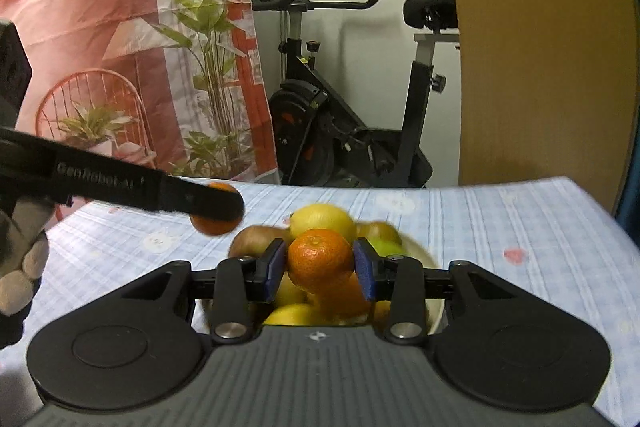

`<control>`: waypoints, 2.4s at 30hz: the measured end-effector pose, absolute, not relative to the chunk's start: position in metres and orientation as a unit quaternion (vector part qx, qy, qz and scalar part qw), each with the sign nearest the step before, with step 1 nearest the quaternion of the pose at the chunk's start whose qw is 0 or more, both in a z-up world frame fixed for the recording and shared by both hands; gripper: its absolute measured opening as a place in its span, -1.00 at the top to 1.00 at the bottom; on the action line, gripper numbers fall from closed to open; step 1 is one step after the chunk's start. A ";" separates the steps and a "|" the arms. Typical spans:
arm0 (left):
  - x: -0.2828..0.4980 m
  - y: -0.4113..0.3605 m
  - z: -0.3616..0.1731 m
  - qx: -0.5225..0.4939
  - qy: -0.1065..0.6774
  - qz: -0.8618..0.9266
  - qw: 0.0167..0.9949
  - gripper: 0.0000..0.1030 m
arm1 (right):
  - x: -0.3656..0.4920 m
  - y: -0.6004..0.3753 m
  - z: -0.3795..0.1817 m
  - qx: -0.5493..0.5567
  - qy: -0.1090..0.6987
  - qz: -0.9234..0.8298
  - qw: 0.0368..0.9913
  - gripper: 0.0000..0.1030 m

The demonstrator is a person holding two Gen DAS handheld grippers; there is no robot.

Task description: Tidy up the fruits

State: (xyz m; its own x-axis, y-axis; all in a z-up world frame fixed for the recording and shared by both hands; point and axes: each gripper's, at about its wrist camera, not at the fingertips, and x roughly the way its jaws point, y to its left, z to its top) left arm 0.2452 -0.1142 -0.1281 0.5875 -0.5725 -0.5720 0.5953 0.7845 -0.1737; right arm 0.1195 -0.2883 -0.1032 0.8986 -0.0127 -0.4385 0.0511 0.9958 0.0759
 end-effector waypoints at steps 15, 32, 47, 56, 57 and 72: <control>0.263 -0.128 -0.151 0.036 0.335 -0.330 0.882 0.18 | 0.154 -0.305 -0.122 0.034 0.247 -0.029 0.968 0.23; 0.245 -0.113 -0.137 0.035 0.322 -0.321 0.890 -0.31 | 0.140 -0.297 -0.115 0.035 0.250 -0.040 0.967 -0.09; 0.202 -0.061 -0.104 0.013 0.301 -0.275 0.913 -0.85 | 0.109 -0.273 -0.085 0.049 0.232 -0.050 0.970 -0.87; 0.155 -0.019 -0.070 0.012 0.261 -0.243 0.934 -0.85 | 0.082 -0.256 -0.062 0.084 0.238 -0.041 0.967 -1.00; 0.149 -0.016 -0.067 0.015 0.256 -0.235 0.938 -0.85 | 0.078 -0.253 -0.060 0.082 0.238 -0.041 0.967 -1.00; 0.085 0.004 -0.007 0.044 0.196 -0.154 0.967 -0.88 | 0.037 -0.225 -0.003 0.068 0.234 -0.067 0.968 -1.00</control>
State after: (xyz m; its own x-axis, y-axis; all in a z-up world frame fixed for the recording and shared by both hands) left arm 0.0847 0.0041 -0.0068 0.8756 -0.2815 -0.3925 0.3158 0.9485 0.0242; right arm 0.0370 -0.2249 -0.0033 0.8816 -0.0976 -0.4619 0.1616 0.9817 0.1011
